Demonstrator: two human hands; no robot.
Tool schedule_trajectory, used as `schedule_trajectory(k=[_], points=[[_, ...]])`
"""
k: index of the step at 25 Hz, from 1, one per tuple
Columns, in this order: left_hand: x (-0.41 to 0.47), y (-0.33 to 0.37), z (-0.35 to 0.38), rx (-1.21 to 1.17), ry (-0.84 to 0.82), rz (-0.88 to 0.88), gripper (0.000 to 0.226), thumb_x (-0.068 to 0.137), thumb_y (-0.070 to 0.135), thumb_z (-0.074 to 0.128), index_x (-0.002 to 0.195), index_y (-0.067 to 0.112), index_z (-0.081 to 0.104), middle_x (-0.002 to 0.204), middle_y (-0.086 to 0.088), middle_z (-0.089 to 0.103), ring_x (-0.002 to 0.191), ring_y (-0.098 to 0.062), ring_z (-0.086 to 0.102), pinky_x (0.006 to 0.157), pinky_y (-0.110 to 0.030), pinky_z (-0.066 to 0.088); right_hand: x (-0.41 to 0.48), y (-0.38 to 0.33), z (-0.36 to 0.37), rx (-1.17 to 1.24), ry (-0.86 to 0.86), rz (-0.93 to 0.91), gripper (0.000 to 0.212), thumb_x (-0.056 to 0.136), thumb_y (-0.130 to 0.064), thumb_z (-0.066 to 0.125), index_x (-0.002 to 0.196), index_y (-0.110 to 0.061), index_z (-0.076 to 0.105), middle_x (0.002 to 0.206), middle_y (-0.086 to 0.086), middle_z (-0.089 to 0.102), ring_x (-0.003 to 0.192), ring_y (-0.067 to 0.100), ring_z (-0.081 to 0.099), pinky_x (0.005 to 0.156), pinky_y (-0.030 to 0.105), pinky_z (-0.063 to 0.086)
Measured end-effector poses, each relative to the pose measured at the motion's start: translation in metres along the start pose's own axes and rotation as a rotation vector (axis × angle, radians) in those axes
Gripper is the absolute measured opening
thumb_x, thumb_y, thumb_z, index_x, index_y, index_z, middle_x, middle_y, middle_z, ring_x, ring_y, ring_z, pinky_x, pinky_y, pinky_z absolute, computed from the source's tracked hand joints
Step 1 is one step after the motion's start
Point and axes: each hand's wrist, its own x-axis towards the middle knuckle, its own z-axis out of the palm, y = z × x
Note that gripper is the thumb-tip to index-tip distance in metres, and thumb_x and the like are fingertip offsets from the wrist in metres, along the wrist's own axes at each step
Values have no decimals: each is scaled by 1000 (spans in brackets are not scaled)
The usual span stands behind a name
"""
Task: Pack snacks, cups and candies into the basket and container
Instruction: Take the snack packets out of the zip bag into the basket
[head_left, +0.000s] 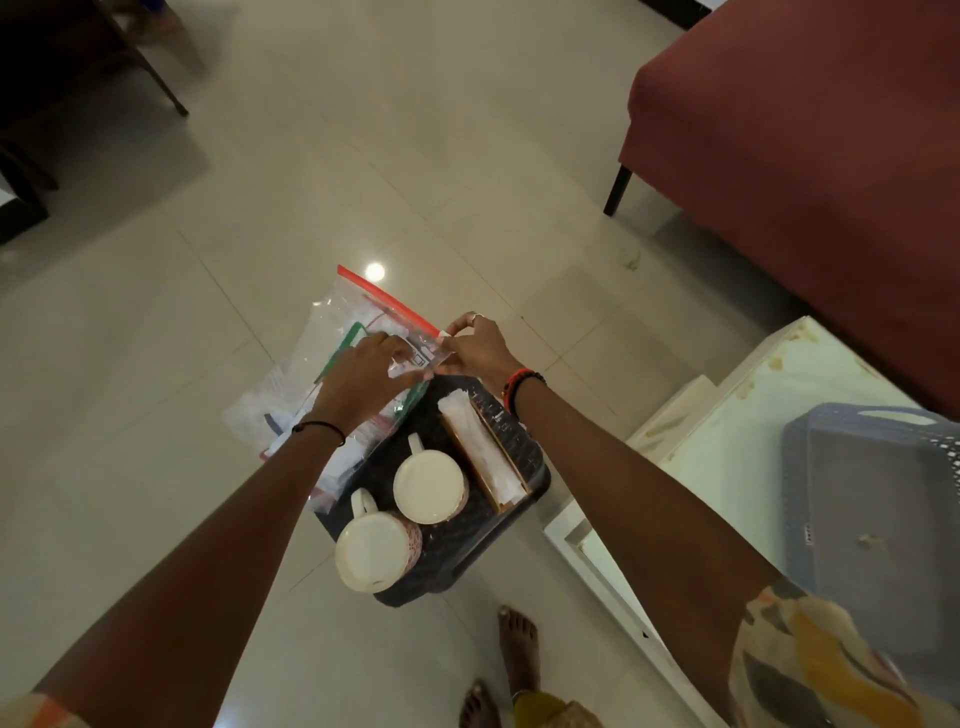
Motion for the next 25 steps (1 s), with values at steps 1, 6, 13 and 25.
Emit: schedule_trajectory(k=[1, 6, 13, 25], points=[[-3, 4, -7, 19, 24, 0, 43, 79, 49, 63, 101, 13, 59, 104, -6, 66, 89, -19, 59, 78, -28, 44, -5, -9, 6, 26, -10, -9, 18, 87, 3, 61, 84, -8, 47, 109, 28, 65, 81, 30, 68, 68, 41, 62], [-21, 20, -53, 95, 199, -42, 34, 80, 37, 65, 93, 9, 50, 96, -10, 62, 83, -27, 58, 81, -39, 45, -39, -57, 37, 131, -95, -74, 18, 86, 4, 62, 87, -7, 48, 108, 31, 66, 82, 36, 69, 67, 38, 62], [-50, 32, -137, -20, 500, -44, 7, 87, 8, 54, 90, 3, 49, 93, -16, 56, 73, -31, 56, 71, -43, 47, -101, -118, 71, 388, -236, -202, 21, 85, 4, 62, 87, -9, 46, 99, 36, 65, 53, 18, 70, 65, 30, 61], [-68, 183, -220, -354, 667, 287, 9, 89, 10, 57, 94, 4, 54, 96, -15, 56, 76, -11, 51, 69, -12, 46, -270, -191, -35, 408, 29, -643, 18, 87, 3, 60, 105, 1, 60, 94, 29, 66, 82, 35, 69, 85, 39, 58]])
